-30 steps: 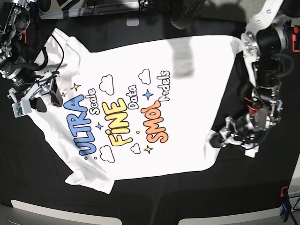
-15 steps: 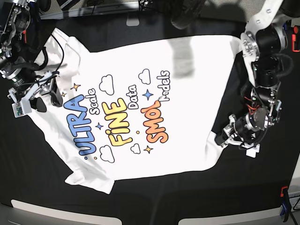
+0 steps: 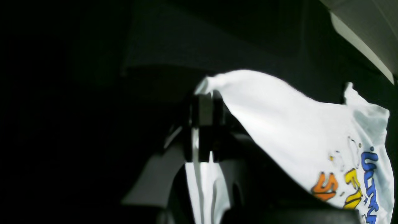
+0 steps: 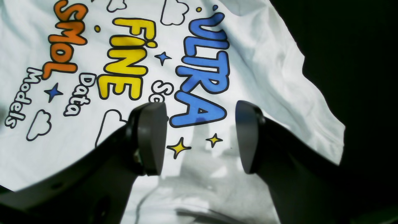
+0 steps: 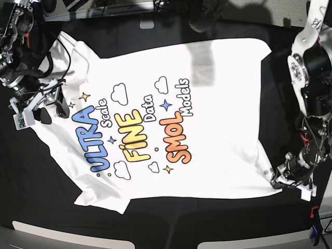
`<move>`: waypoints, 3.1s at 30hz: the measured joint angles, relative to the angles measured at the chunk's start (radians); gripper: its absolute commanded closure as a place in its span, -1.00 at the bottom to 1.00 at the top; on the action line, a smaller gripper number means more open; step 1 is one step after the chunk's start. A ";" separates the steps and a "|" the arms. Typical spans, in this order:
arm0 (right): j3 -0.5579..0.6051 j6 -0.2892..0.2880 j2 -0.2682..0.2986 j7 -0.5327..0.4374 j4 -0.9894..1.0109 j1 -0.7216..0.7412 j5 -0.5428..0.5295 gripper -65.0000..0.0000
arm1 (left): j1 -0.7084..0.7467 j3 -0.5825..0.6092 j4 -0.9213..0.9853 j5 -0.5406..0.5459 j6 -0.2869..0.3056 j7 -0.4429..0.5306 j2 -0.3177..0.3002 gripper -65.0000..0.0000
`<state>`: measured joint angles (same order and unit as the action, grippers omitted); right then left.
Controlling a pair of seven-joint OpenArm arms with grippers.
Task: Layout the t-shirt on the table in an organized manner, then fold the t-shirt properly
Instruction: 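Grasp the hem corner with the left gripper and pull it outward, then move both grippers to the shirt's shoulder corners and grasp them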
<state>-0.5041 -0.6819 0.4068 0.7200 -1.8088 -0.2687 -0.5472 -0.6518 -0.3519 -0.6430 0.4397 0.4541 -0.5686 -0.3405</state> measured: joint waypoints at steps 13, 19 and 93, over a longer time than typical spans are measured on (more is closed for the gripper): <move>0.000 0.000 0.000 0.000 0.000 0.000 0.000 -0.05 | 0.006 0.275 0.001 -0.332 -0.004 0.383 0.005 1.00; 0.000 0.000 0.000 0.000 0.000 0.000 0.000 -0.05 | 0.004 0.422 0.001 -0.443 -0.187 0.412 0.005 1.00; 0.061 0.148 0.194 0.070 -0.423 -0.748 0.557 -0.04 | 1.180 0.437 -1.460 -0.410 -0.323 -0.065 -0.036 0.32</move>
<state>-0.4431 -0.5343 0.6006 0.7898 -2.2322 -1.0164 0.0093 0.5282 0.0853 -2.1029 0.0296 0.1307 -0.6338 -0.3767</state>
